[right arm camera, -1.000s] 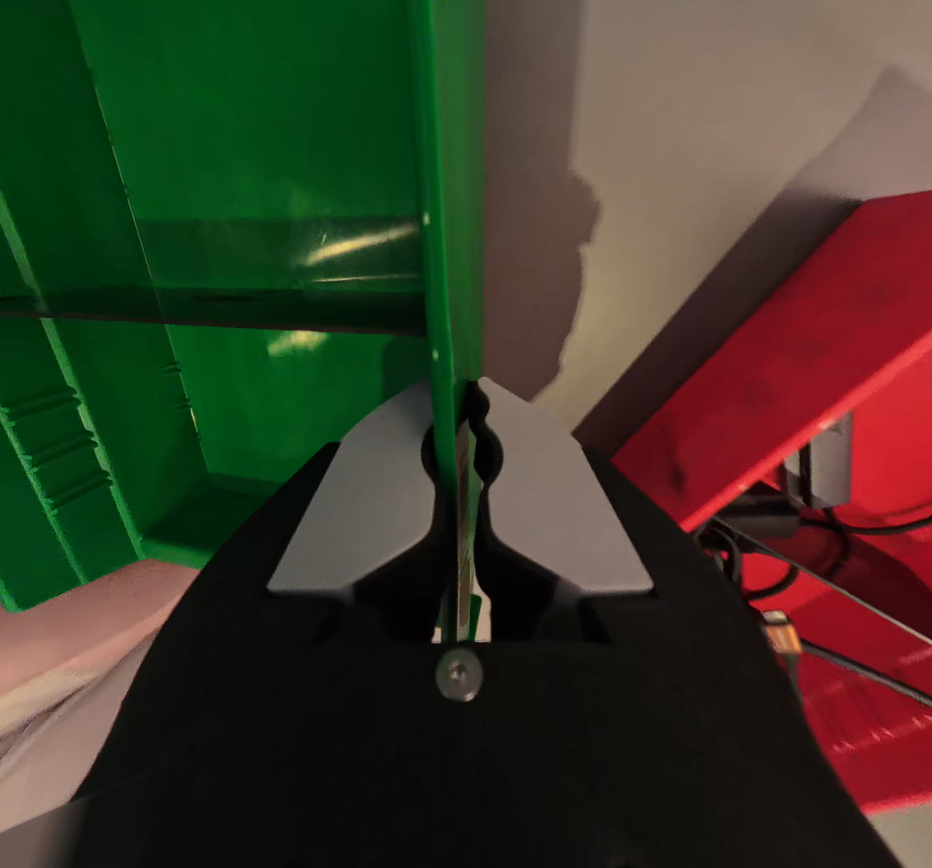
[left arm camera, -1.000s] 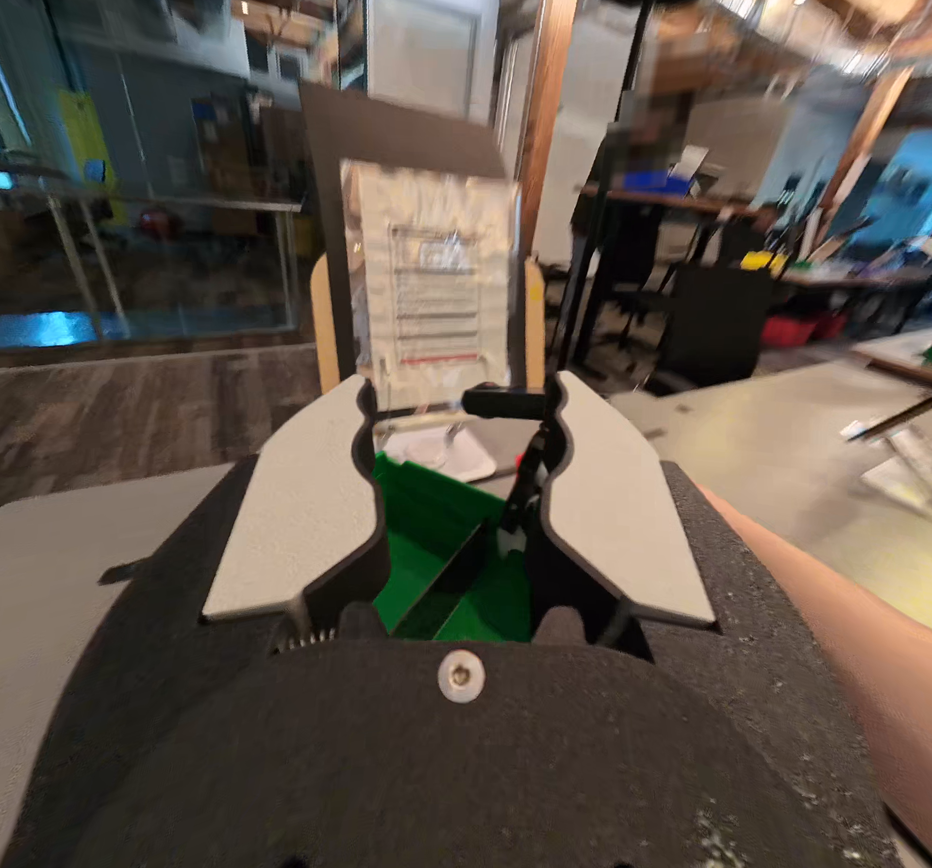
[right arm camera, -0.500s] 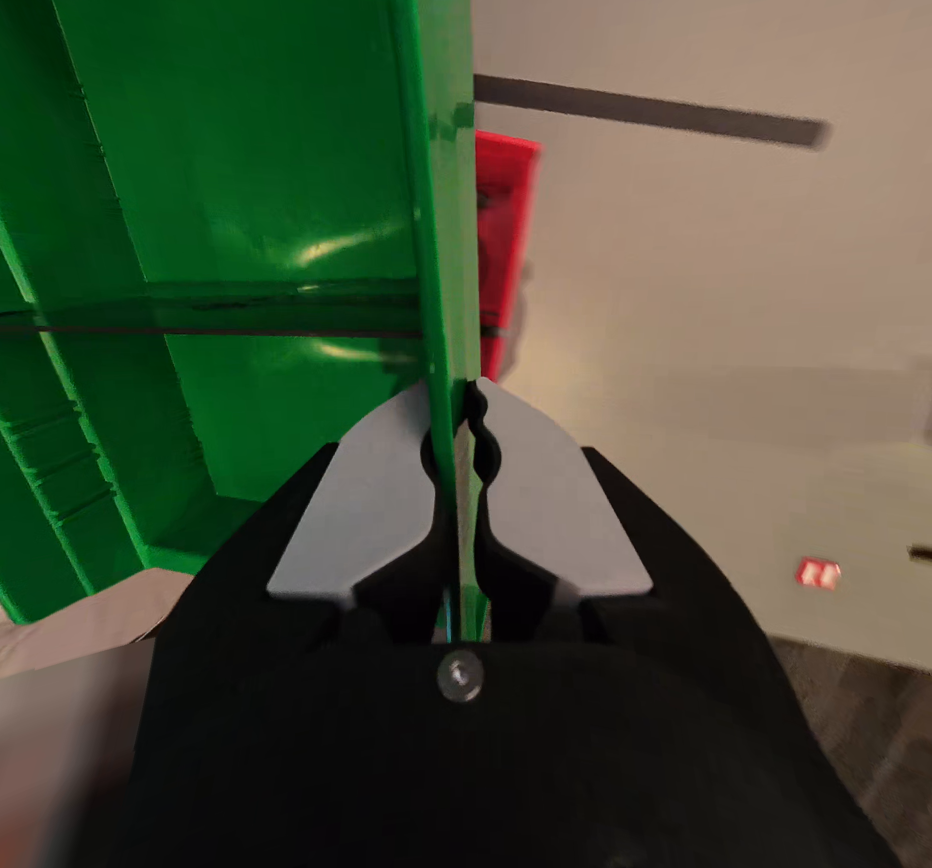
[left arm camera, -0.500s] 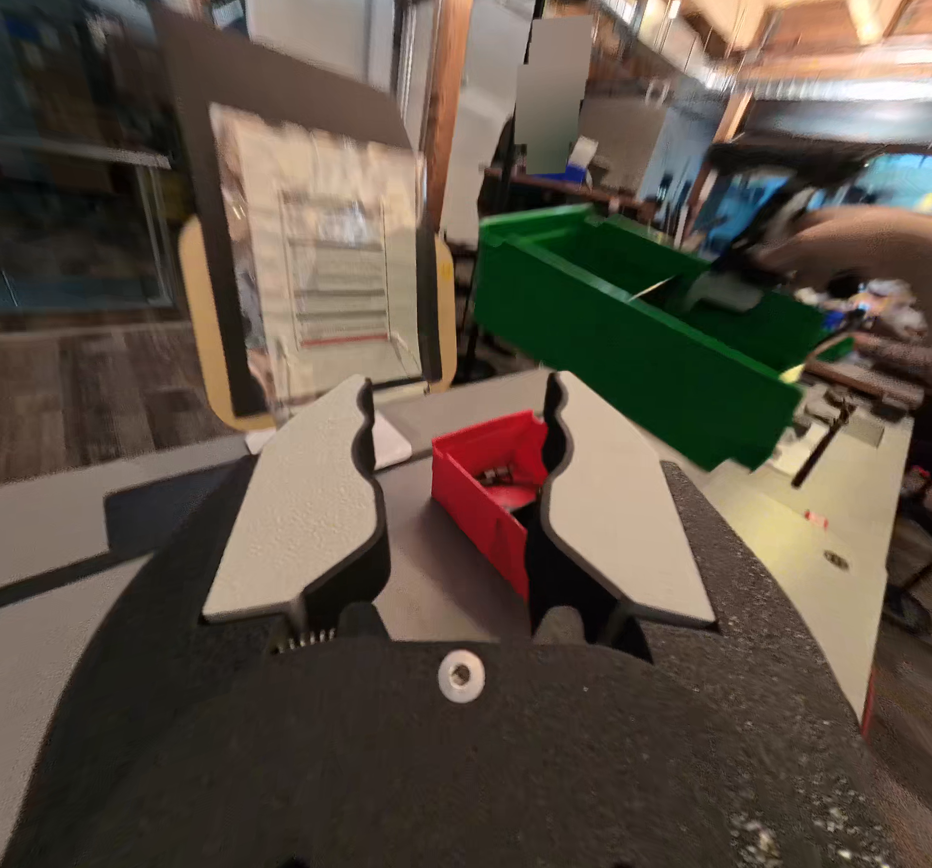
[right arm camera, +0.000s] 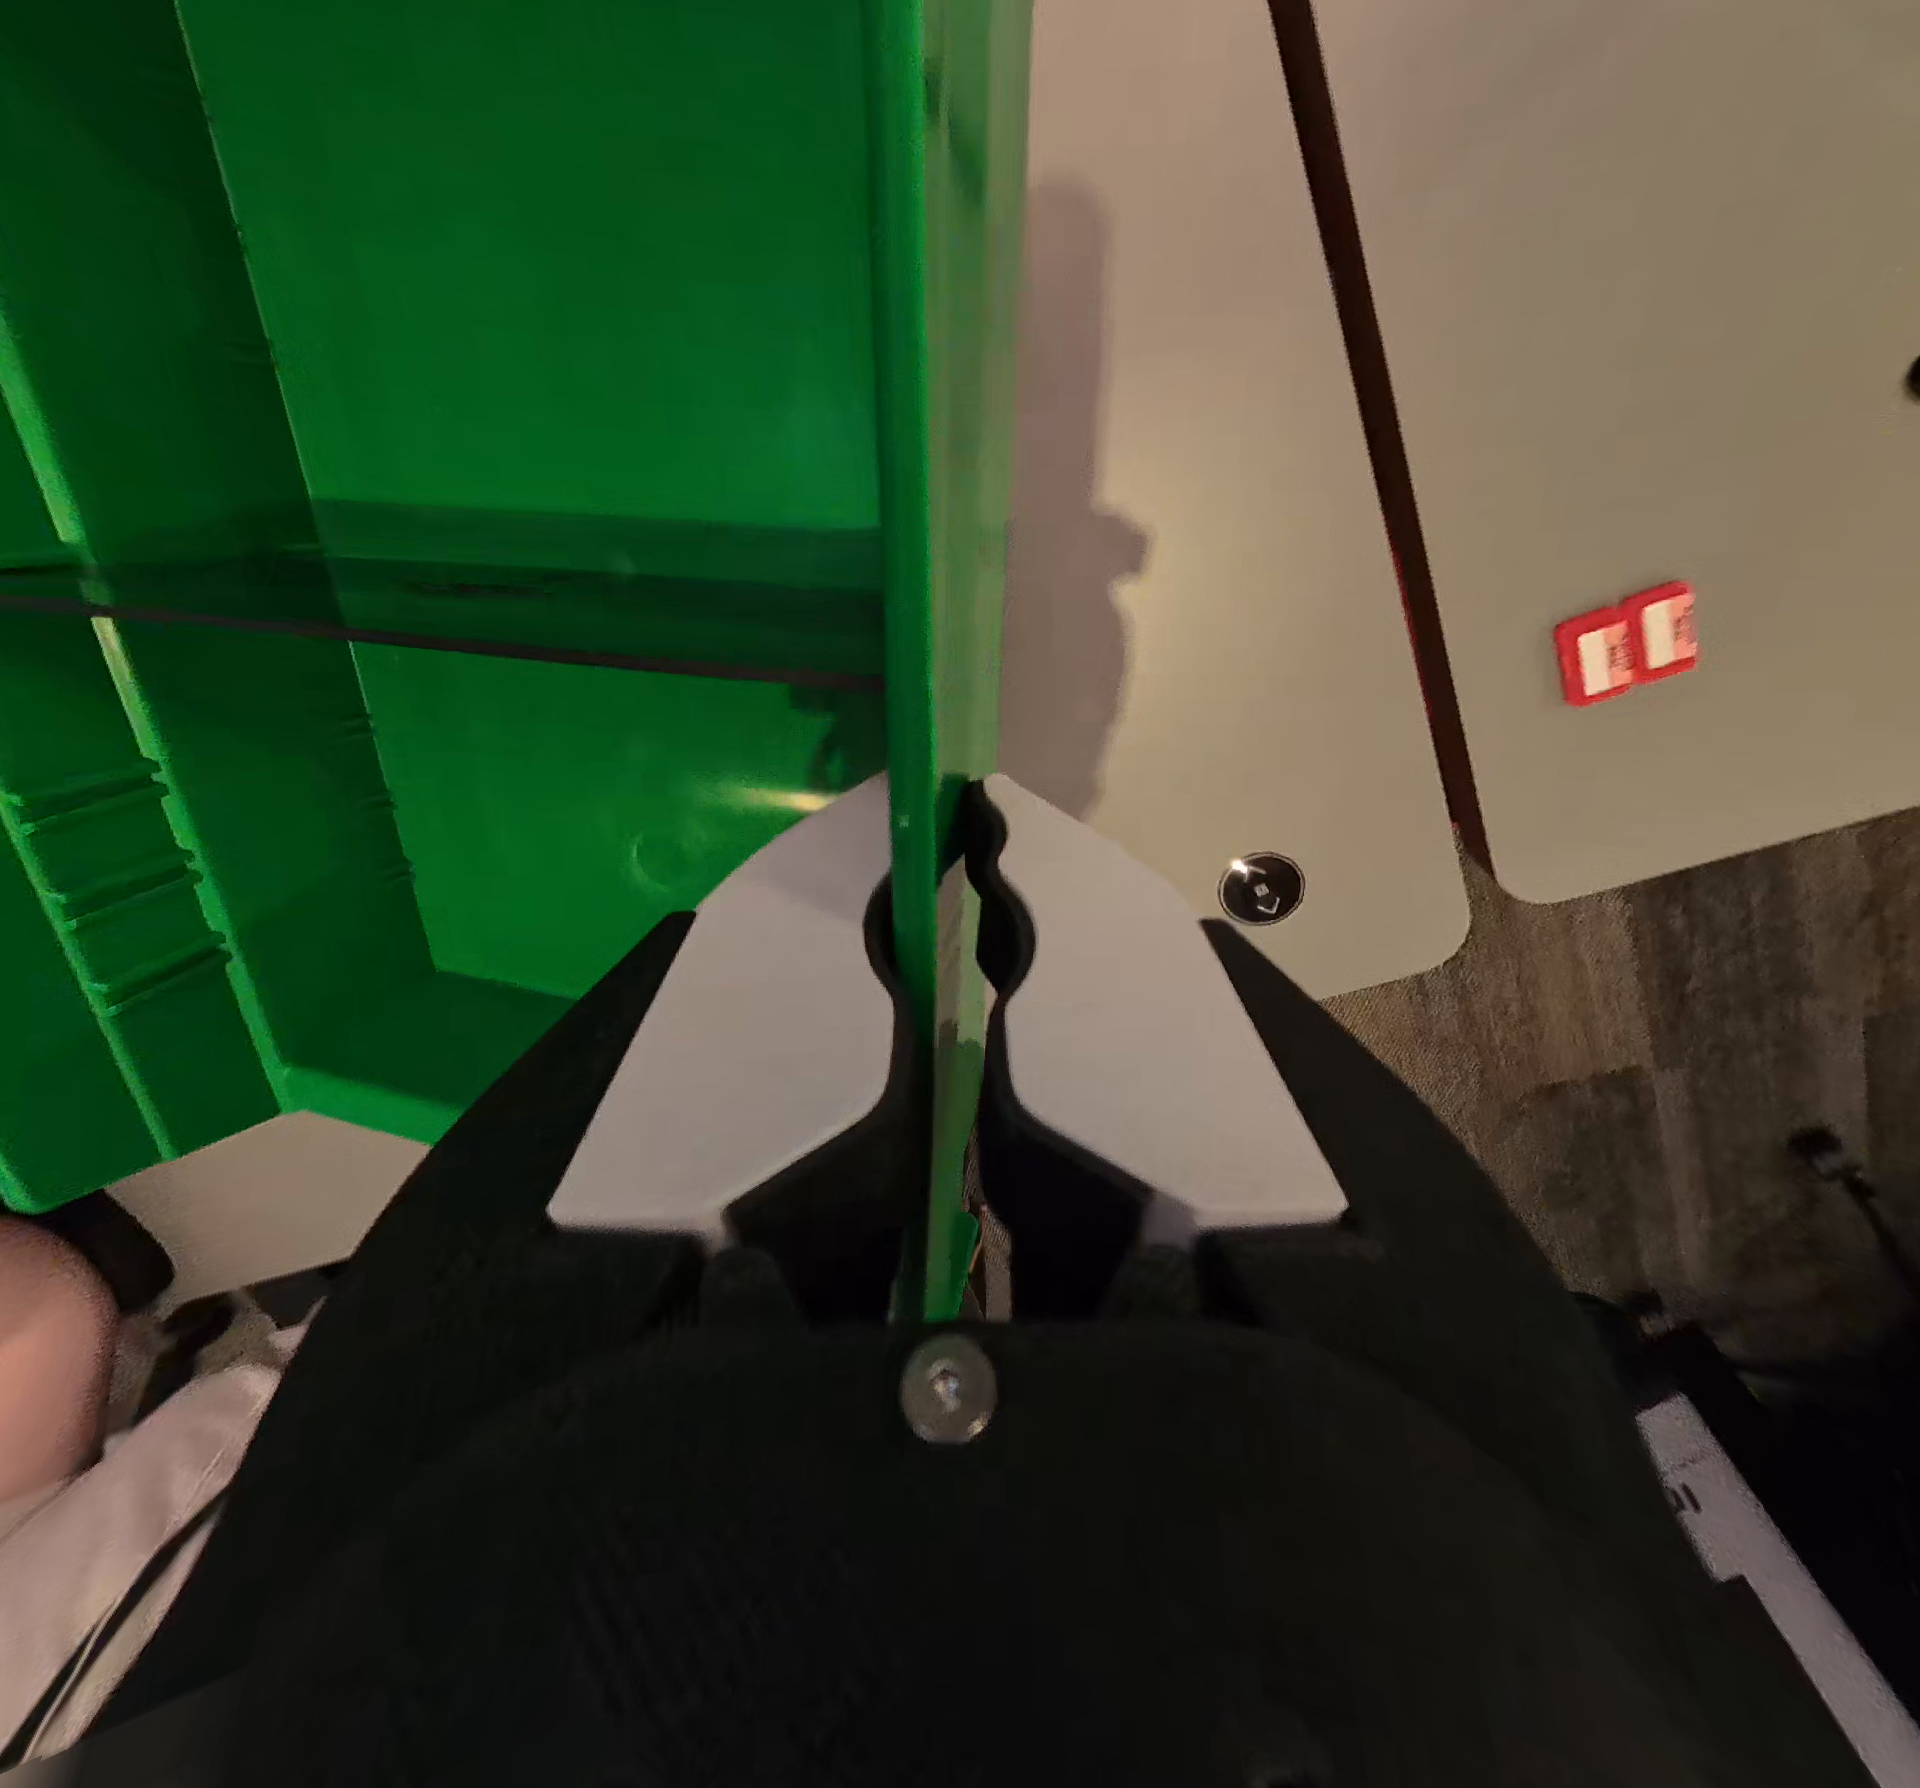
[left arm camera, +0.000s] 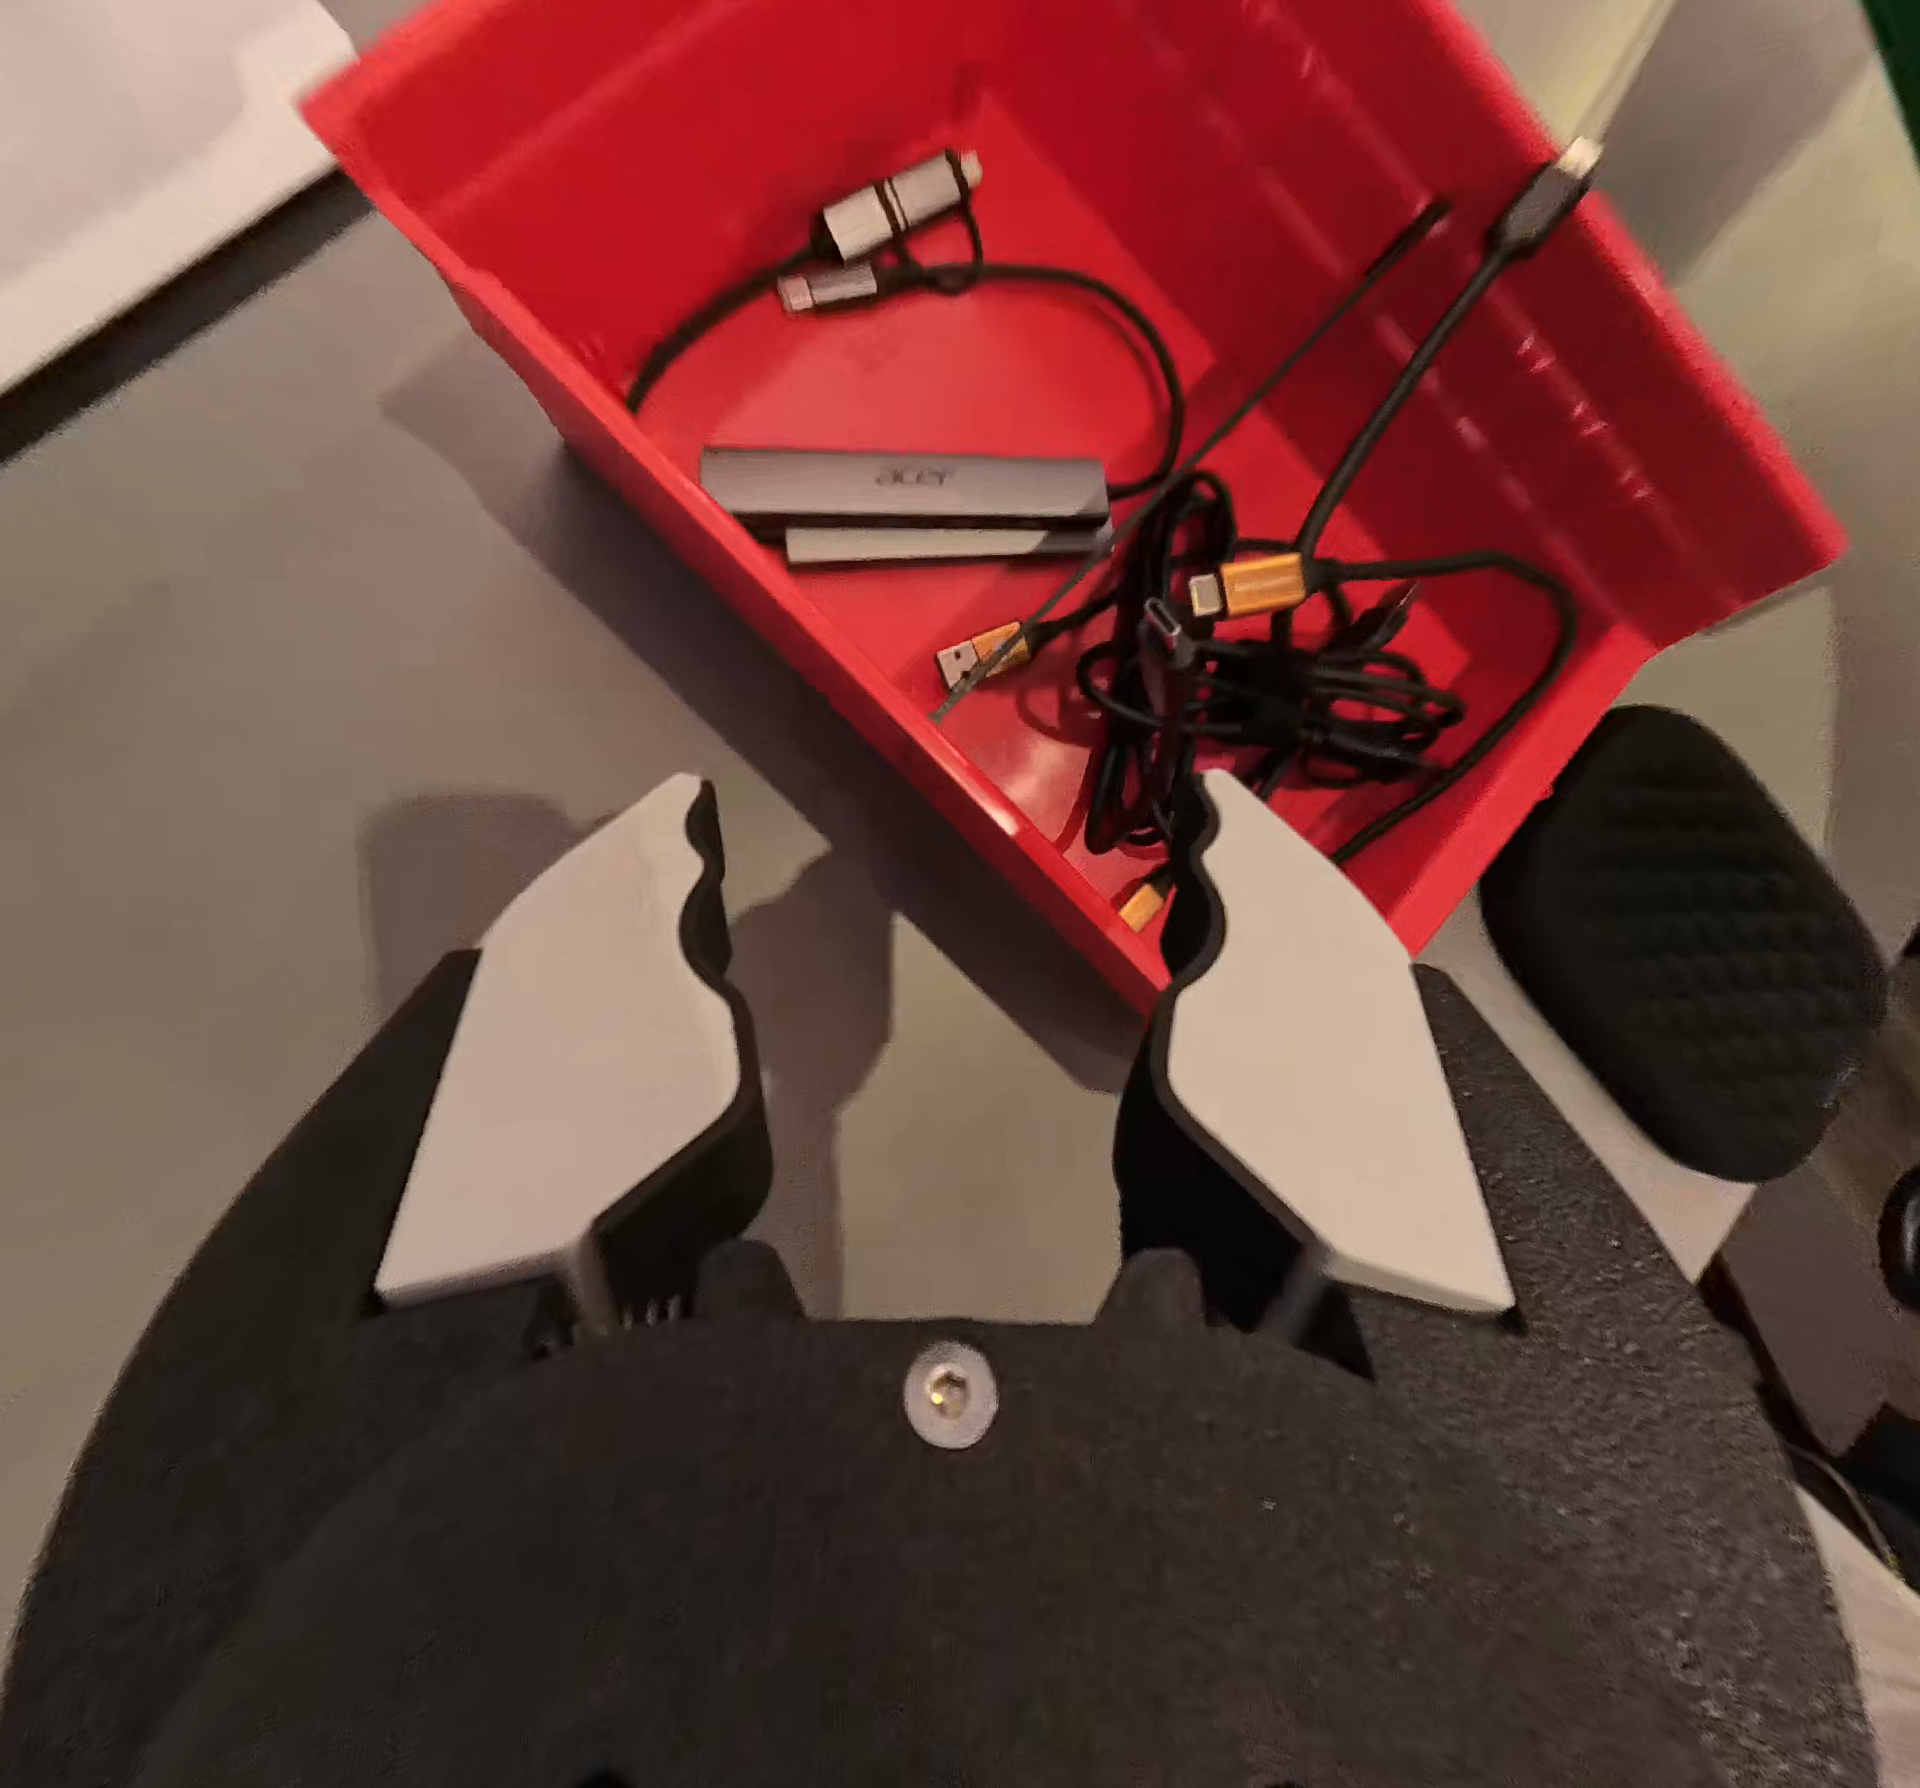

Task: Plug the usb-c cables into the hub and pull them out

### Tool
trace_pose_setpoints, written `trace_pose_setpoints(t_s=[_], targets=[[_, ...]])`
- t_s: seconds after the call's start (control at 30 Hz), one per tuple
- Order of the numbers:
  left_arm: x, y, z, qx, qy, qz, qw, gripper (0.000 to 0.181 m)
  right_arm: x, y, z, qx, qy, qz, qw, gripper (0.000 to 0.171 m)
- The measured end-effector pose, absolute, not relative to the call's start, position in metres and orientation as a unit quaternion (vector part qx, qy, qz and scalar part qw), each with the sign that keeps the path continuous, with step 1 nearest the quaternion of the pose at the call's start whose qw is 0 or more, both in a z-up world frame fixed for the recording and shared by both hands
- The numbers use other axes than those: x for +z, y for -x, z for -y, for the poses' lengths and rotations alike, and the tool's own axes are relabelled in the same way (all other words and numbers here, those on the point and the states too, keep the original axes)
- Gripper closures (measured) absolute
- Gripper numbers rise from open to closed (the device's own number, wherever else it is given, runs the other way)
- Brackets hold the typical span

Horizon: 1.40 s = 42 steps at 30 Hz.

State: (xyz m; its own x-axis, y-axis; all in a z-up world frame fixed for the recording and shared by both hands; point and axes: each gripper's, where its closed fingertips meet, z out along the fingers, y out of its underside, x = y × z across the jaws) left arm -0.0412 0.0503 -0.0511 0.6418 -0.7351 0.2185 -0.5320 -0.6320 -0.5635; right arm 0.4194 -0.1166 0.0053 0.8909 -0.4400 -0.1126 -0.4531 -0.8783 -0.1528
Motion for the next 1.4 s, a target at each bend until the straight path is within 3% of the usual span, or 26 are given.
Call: trace_pose_setpoints(t_s=[0.13, 0.2, 0.33, 0.43, 0.5, 0.9, 1.13, 1.4], targets=[[-0.089, 0.05, -0.048, -0.124, 0.891, -0.402, 0.173, 0.089, -0.029, -0.425, 0.138, 0.05, 0.971, -0.227, 0.052, 0.164], [-0.093, 0.045, -0.041, -0.158, 0.89, -0.402, 0.146, 0.092, -0.039, -0.427, 0.143, 0.048, 0.974, -0.216, 0.04, 0.163], [-0.097, 0.048, -0.033, -0.214, 0.893, -0.385, 0.09, 0.11, -0.052, -0.425, 0.145, 0.037, 0.98, -0.191, 0.024, 0.163], [-0.09, 0.053, -0.029, -0.278, 0.883, -0.374, 0.052, 0.155, -0.057, -0.418, 0.137, 0.032, 0.984, -0.171, 0.023, 0.164], [-0.087, 0.069, -0.037, -0.288, 0.884, -0.365, 0.05, 0.166, -0.059, -0.411, 0.129, 0.031, 0.987, -0.153, 0.026, 0.164], [-0.084, 0.249, -0.089, -0.293, 0.935, -0.171, 0.1, 0.165, -0.067, -0.349, 0.085, 0.03, 0.998, -0.047, 0.033, 0.163], [-0.083, 0.371, -0.07, -0.31, 0.941, -0.003, 0.135, 0.163, -0.074, -0.311, 0.059, 0.057, 0.997, -0.036, 0.048, 0.162], [-0.08, 0.394, -0.051, -0.364, 0.921, 0.063, 0.125, 0.16, -0.106, -0.287, 0.023, 0.13, 0.986, -0.086, 0.057, 0.163]])
